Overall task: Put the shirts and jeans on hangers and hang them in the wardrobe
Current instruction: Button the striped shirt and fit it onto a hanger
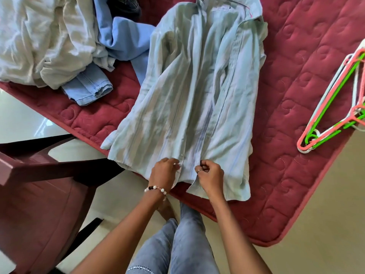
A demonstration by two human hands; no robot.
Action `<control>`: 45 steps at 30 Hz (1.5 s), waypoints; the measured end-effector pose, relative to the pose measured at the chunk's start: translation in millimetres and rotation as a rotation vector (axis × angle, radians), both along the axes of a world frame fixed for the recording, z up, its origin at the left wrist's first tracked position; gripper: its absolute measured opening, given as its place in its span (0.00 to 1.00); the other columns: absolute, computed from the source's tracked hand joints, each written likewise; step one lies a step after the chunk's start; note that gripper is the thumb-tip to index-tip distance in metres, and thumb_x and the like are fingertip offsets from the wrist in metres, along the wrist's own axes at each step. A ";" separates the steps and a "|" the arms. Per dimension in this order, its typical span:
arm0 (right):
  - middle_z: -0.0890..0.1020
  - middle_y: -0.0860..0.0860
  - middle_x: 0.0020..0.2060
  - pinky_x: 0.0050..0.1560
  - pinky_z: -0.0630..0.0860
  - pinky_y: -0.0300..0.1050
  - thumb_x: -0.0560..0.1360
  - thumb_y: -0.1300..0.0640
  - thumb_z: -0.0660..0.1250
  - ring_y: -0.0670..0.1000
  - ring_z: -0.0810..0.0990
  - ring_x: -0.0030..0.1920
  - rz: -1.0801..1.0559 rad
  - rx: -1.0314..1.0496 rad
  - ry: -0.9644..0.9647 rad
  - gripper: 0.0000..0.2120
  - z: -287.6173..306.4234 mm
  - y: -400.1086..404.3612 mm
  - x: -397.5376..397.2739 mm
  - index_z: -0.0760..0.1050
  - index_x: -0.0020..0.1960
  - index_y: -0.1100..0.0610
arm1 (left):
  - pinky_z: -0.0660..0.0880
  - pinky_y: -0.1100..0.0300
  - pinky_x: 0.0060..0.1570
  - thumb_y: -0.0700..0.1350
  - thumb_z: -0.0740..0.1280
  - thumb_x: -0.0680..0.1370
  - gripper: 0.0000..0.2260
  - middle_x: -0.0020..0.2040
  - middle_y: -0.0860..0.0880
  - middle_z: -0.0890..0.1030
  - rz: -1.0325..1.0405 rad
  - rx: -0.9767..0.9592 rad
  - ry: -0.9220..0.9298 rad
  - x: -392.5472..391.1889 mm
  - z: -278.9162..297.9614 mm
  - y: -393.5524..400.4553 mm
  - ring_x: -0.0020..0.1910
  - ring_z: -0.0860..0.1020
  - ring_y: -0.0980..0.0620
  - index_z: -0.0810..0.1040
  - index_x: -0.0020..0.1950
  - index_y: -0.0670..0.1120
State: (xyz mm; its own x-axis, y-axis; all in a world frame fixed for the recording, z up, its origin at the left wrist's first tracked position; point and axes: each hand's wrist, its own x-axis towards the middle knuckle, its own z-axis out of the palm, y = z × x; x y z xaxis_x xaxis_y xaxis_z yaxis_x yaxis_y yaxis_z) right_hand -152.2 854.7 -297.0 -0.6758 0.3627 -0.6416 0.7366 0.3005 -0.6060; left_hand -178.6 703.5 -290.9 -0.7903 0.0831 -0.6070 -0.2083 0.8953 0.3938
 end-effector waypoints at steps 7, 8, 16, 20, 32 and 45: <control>0.79 0.49 0.28 0.33 0.74 0.41 0.72 0.67 0.70 0.45 0.74 0.27 -0.361 -0.373 -0.121 0.05 -17.9 -3.0 1.4 0.83 0.48 0.63 | 0.74 0.53 0.43 0.48 0.64 0.78 0.11 0.50 0.45 0.78 -0.016 -0.084 0.058 -19.1 -14.8 22.1 0.48 0.78 0.40 0.80 0.58 0.51; 0.79 0.50 0.29 0.32 0.74 0.39 0.73 0.67 0.70 0.45 0.74 0.27 -0.388 -0.406 -0.133 0.06 -18.9 -0.9 0.1 0.82 0.49 0.64 | 0.74 0.53 0.41 0.48 0.63 0.78 0.10 0.49 0.45 0.78 -0.008 -0.118 0.065 -20.7 -16.1 25.9 0.46 0.78 0.39 0.81 0.55 0.50; 0.80 0.48 0.29 0.37 0.76 0.45 0.72 0.63 0.71 0.49 0.78 0.31 -0.161 -0.262 -0.083 0.03 -22.4 1.3 -3.6 0.81 0.42 0.56 | 0.77 0.55 0.37 0.40 0.67 0.72 0.05 0.37 0.46 0.82 0.190 0.027 -0.018 -34.3 -23.2 33.2 0.37 0.80 0.45 0.83 0.39 0.43; 0.83 0.55 0.35 0.41 0.74 0.46 0.70 0.65 0.69 0.55 0.79 0.37 0.074 0.013 0.086 0.04 -15.9 -11.2 -4.6 0.82 0.44 0.62 | 0.80 0.54 0.38 0.40 0.72 0.71 0.03 0.32 0.47 0.83 0.282 0.191 -0.093 -34.5 -13.8 29.9 0.30 0.80 0.52 0.84 0.38 0.44; 0.84 0.53 0.36 0.43 0.77 0.47 0.75 0.60 0.65 0.54 0.82 0.40 0.125 -0.053 0.104 0.07 -24.4 -4.7 -1.2 0.82 0.44 0.59 | 0.80 0.56 0.42 0.40 0.71 0.72 0.05 0.32 0.46 0.83 0.205 0.207 -0.082 -38.6 -7.3 32.6 0.32 0.82 0.50 0.85 0.38 0.42; 0.81 0.52 0.30 0.35 0.80 0.54 0.70 0.62 0.73 0.53 0.81 0.32 -0.092 -0.074 0.108 0.02 -28.8 -19.5 -11.7 0.81 0.39 0.58 | 0.75 0.58 0.39 0.49 0.70 0.75 0.11 0.39 0.41 0.84 0.317 0.090 -0.192 -50.1 -10.6 37.8 0.38 0.79 0.48 0.85 0.45 0.40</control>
